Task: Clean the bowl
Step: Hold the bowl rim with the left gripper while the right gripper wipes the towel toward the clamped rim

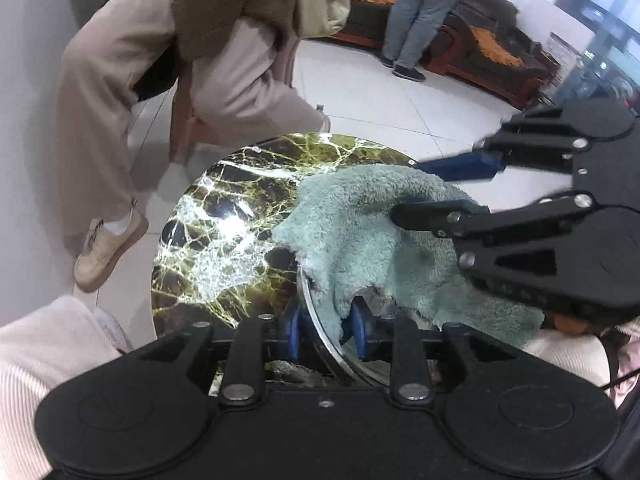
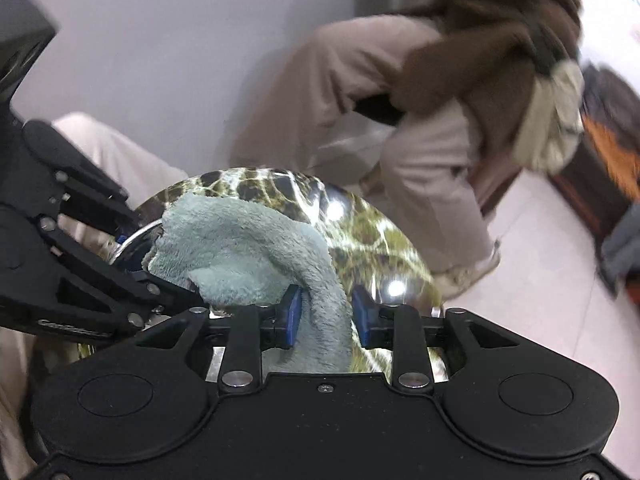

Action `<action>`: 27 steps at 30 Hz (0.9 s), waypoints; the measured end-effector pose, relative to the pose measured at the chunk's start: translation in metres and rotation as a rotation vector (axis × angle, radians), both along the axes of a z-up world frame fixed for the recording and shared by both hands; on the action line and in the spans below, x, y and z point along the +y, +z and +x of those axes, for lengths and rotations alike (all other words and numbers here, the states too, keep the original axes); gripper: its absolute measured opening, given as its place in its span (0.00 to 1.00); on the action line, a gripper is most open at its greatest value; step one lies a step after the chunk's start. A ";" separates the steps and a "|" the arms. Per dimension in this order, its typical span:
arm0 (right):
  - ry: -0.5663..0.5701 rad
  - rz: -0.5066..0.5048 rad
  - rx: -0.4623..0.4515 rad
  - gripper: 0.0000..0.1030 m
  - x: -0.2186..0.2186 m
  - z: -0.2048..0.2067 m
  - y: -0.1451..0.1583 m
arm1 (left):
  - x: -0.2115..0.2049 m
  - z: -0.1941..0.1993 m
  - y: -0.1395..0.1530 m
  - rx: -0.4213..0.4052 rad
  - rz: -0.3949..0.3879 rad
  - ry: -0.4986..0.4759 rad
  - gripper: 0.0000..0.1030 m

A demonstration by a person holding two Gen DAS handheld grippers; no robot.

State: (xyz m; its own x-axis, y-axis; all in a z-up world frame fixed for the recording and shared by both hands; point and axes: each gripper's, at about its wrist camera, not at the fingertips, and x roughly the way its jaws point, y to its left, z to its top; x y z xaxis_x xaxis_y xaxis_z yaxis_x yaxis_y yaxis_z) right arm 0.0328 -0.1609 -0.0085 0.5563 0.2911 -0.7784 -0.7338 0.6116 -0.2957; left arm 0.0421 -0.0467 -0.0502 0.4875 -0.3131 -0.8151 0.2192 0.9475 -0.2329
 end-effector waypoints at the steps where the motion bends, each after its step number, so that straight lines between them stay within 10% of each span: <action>1: 0.031 -0.012 -0.021 0.38 0.004 -0.004 0.002 | 0.000 0.000 0.000 0.000 0.002 0.004 0.24; 10: 0.140 -0.091 -0.023 0.40 0.028 0.002 -0.005 | -0.003 -0.003 0.003 -0.003 0.023 0.012 0.25; 27: 0.000 -0.025 0.137 0.20 -0.018 0.003 -0.003 | -0.004 -0.005 0.002 -0.013 0.040 0.002 0.26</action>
